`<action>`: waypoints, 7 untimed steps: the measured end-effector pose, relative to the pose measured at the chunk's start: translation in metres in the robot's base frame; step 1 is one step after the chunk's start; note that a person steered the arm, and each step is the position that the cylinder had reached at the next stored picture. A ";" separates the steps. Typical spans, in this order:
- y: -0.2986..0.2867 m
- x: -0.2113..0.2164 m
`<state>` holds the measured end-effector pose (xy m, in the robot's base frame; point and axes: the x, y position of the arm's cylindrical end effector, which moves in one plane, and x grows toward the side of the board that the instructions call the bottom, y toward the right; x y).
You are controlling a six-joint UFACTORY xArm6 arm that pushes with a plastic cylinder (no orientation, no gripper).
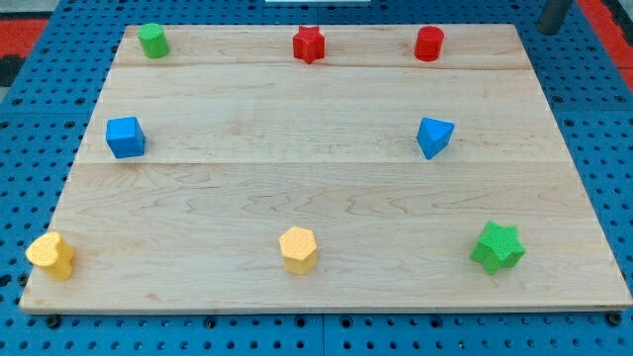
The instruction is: Place the triangle above the green star
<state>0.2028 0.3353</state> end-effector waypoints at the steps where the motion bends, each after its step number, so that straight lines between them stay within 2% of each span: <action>1: 0.000 0.000; 2: -0.022 0.032; 3: -0.069 0.098; 4: -0.143 0.140; 5: -0.240 0.155; 6: -0.266 0.138; 7: -0.256 0.142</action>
<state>0.3444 0.0790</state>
